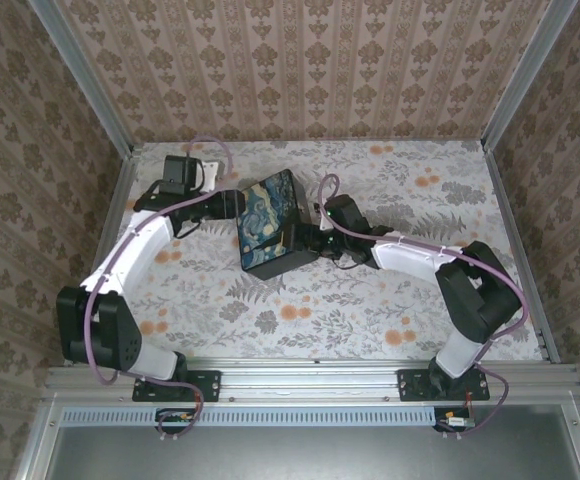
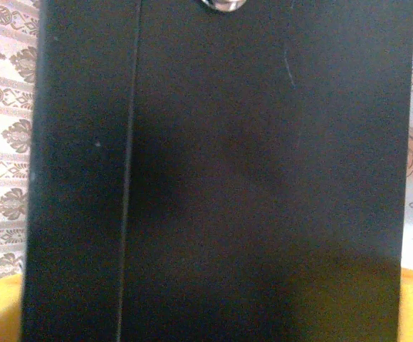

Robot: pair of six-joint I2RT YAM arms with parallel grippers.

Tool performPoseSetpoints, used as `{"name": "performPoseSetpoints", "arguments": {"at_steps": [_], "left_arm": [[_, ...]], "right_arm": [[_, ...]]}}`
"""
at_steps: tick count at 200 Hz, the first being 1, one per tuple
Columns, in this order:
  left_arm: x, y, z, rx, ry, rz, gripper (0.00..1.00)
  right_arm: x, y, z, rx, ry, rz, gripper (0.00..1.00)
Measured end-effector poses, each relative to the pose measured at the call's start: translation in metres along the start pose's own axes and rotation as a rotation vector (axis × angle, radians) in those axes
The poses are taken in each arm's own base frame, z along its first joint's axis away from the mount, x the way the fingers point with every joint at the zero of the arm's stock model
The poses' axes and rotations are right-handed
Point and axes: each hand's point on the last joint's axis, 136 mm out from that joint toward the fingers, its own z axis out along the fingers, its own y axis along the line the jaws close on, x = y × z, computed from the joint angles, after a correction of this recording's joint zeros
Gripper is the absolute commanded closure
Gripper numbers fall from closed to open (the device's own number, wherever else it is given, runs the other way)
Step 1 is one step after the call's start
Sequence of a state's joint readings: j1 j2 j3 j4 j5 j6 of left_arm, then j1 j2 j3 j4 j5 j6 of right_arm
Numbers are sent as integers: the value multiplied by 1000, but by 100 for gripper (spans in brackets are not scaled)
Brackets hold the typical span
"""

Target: Unlock the padlock with the key

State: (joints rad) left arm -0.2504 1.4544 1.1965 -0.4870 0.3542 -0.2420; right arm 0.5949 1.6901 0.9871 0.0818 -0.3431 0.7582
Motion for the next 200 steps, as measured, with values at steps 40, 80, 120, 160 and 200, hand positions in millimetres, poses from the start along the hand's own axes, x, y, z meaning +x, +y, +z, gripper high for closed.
{"name": "performPoseSetpoints", "arguments": {"at_steps": [40,80,120,160,200], "left_arm": [[11,-13,16,38,49,20,61],[57,-34,46,51,169,58,48],[72,-23,60,-7,183,75,47],[70,-25,70,-16,169,108,47],[64,-31,86,5,132,133,47]], "right_arm": [[6,7,7,-18,-22,27,0],[9,9,18,-54,-34,75,0],[8,7,19,-43,-43,87,0],[2,-2,12,19,-67,90,0],[-10,-19,-11,95,-113,68,0]]}}
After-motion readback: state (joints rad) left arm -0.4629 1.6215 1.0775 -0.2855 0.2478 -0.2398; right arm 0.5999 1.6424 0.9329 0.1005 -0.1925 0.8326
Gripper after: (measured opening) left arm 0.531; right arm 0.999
